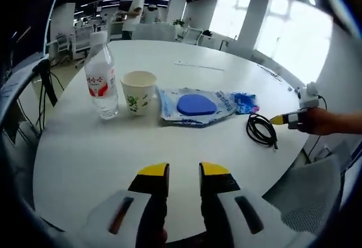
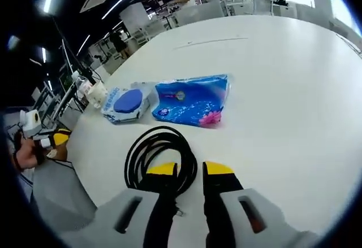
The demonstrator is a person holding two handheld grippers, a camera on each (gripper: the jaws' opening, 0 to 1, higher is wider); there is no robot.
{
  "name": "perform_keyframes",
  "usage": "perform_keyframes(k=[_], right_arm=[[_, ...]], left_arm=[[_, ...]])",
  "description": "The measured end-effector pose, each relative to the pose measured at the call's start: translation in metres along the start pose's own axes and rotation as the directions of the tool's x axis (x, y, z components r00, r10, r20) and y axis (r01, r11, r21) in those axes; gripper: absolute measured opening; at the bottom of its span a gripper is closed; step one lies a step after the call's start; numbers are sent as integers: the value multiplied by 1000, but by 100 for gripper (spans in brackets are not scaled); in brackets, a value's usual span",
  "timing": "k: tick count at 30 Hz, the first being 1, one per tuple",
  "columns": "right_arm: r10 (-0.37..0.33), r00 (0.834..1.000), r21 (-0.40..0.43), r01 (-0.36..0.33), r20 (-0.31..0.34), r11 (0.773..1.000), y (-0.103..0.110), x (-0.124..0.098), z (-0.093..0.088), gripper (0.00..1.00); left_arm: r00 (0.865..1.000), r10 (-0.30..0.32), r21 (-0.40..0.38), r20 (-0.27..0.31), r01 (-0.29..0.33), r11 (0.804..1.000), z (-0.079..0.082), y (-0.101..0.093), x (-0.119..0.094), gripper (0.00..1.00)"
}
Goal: Arrange the tabletop items into an orderly group along one side of the table until the central work area is clear of visible clutter.
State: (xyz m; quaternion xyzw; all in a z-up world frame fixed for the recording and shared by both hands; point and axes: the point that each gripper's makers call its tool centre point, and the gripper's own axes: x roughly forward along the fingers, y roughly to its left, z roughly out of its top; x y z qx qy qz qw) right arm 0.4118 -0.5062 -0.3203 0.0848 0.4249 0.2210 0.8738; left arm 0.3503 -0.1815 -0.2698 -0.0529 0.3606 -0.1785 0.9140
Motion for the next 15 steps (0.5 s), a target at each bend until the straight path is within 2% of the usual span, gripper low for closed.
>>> perform_keyframes(k=[5,8,15], right_arm=[[5,1000,-5,-5,-12,1000,2,3,-2,14],[1,999,-32,-2,-45,999,2,6,-9,9],[-1,999,-16,0,-35,1000,4,7,-7,7]], left_arm=[[1000,-2,0,5,2,1000,0,-1,-2,20],[1000,0,-4,8,0,1000,0,1,-3,20],[1000,9,-21,17,-9,1000,2,4,-6,19]])
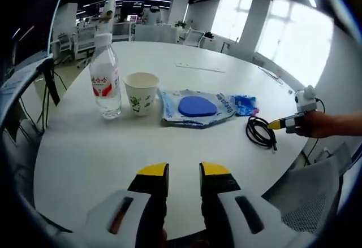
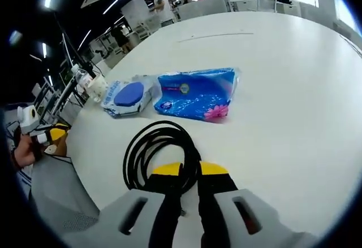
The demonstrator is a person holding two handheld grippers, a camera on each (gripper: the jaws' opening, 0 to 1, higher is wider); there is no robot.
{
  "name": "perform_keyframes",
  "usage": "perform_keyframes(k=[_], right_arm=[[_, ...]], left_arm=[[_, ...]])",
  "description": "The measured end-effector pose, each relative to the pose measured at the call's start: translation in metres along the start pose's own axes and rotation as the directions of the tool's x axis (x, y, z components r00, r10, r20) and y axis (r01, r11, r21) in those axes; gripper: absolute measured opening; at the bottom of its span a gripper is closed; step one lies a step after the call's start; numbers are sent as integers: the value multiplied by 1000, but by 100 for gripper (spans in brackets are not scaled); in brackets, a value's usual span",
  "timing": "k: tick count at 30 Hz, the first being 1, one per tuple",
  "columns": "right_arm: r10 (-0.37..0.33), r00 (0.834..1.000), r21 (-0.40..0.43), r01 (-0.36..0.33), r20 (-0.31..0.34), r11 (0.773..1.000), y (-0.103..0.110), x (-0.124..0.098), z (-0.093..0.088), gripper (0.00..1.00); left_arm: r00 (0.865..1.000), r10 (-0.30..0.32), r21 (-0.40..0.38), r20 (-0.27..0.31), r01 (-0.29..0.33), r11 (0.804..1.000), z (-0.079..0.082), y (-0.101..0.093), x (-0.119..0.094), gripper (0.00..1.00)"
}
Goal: Arrange the tabletop items into an orderly group along one side of the table until the central work area is clear of visible clutter.
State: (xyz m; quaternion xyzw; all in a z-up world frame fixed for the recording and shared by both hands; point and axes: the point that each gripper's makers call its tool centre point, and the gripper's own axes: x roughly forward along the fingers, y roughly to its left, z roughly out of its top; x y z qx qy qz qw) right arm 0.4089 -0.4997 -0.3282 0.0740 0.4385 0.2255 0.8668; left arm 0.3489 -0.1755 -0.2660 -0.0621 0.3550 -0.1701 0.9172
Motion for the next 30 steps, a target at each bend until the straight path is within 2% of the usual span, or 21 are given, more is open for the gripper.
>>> perform_keyframes(k=[4,8,24,30], right_arm=[[-3,1000,21,3,10,1000,0,0,1,6],[-18,999,105,14,37,994,1,1,4,4],[0,998,139,-8,55,990,25,15,13,2],[19,998,125,-25,54,992,34,20,18,2]], left_arm=[[1000,-2,-1,2,2,1000,1,-1,0,19],[1000,-5,-6,0,5,1000,1,-3,1,19],[1000,-15,-21,16,15,1000,6,-9,5,20],[1000,-12,-25,15,13,1000,5,-8,5,20]])
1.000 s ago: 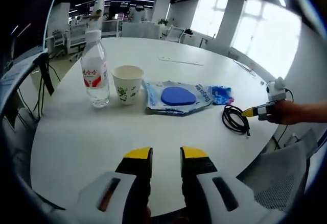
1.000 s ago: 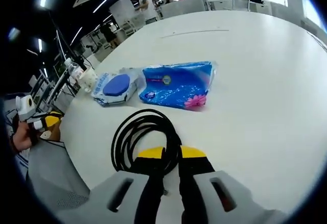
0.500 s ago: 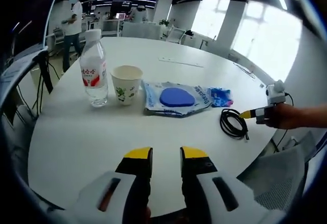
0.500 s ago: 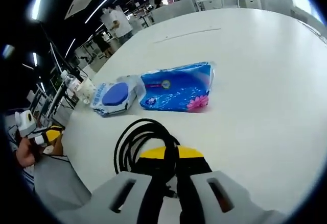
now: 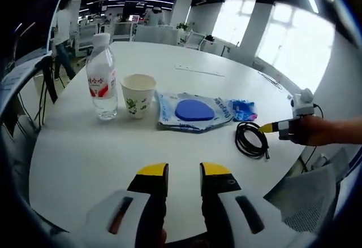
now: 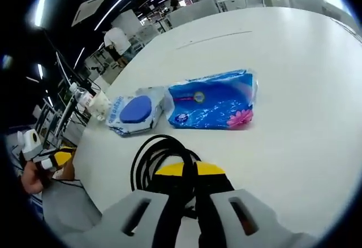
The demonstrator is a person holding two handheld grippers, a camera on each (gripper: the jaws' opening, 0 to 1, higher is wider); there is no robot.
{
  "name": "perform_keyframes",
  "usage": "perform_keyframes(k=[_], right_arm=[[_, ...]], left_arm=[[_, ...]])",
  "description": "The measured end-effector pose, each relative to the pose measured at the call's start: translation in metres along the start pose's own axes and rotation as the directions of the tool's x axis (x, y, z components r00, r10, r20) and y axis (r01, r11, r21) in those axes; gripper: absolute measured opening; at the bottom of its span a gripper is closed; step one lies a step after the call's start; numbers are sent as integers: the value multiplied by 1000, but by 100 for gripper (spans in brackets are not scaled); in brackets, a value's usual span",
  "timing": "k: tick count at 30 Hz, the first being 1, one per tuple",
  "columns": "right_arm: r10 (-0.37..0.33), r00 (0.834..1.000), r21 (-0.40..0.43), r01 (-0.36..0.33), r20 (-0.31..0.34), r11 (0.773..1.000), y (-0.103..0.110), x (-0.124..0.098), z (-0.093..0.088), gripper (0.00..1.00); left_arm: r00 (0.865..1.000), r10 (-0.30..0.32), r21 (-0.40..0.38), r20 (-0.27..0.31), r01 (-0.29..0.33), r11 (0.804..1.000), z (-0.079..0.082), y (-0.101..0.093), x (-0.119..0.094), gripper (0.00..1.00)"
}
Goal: Arrange the tabletop items into an orderly group along one side of the table until the central work area is clear of visible clutter.
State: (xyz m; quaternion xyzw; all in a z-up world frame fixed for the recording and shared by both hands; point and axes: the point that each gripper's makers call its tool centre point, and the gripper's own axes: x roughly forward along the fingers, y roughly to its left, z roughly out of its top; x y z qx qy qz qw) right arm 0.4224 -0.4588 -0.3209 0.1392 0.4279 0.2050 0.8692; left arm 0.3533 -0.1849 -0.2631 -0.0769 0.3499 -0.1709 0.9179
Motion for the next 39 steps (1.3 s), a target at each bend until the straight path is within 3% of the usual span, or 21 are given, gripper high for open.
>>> perform_keyframes(k=[13,21,39], right_arm=[[38,999,-6,-38,7,999,1,-2,-2,4],[71,996,-30,-69,46,997,0,-9,10,9],[-36,997,-11,37,64,999,-44,-16,28,8]], left_arm=[[1000,15,1,4,-15,1000,2,9,-3,21],[1000,6,-7,7,-6,1000,4,8,-1,22],[1000,11,-12,14,-11,1000,5,10,-3,22]])
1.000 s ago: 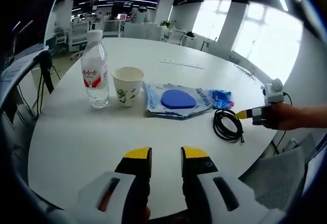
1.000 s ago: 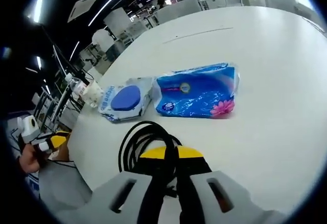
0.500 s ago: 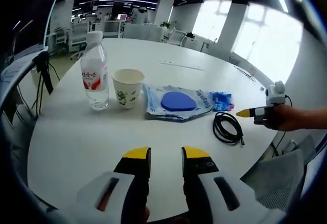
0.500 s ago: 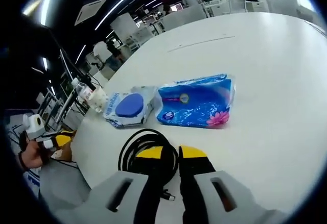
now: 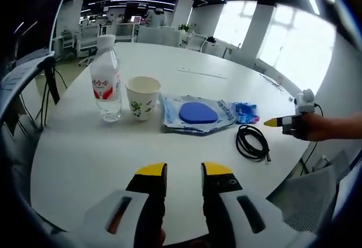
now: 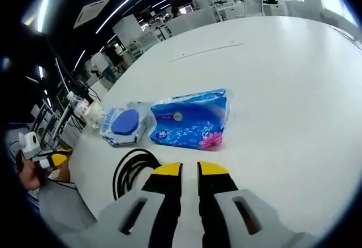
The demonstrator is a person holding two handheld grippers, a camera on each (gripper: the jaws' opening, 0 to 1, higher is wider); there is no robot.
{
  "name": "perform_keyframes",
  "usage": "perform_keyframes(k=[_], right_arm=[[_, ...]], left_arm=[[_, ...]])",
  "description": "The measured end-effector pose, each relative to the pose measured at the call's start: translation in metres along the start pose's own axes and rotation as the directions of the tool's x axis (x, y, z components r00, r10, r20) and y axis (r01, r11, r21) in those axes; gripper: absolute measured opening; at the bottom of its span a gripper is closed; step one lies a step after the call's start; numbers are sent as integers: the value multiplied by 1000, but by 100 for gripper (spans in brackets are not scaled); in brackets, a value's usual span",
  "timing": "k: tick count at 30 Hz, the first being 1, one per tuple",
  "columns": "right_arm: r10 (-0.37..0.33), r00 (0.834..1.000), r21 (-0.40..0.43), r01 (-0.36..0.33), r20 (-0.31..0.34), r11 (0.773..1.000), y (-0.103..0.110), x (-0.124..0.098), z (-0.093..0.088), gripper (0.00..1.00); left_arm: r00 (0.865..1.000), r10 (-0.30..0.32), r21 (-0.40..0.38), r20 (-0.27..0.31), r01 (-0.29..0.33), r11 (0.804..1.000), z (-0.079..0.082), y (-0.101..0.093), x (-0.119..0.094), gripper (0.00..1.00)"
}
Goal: Arrange the tabletop items into an orderly group along one side of the table until the central work area is clear of visible clutter.
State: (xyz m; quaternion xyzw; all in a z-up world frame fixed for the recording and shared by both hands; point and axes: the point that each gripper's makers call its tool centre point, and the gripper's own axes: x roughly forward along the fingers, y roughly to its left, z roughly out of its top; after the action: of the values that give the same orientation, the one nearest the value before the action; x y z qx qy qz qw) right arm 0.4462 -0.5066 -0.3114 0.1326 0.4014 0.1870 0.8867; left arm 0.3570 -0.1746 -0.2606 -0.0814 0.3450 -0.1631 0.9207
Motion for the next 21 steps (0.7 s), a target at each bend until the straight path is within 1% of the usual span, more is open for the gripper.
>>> perform_keyframes(k=[9,12,17,21], right_arm=[[-57,998,28,57,16,998,-20,6,20,11],[-66,998,11,66,6,998,-24,11,24,11],[-71,997,11,71,6,997,-29,17,33,11],[-89,996,11,89,-13,996,-35,26,36,11]], left_arm=[[1000,24,-7,10,-24,1000,1,5,-9,23],[999,34,-6,9,-34,999,0,6,-13,23],[999,47,-5,10,-47,999,-2,6,-20,23],[998,59,-13,11,-59,998,-2,8,-25,23]])
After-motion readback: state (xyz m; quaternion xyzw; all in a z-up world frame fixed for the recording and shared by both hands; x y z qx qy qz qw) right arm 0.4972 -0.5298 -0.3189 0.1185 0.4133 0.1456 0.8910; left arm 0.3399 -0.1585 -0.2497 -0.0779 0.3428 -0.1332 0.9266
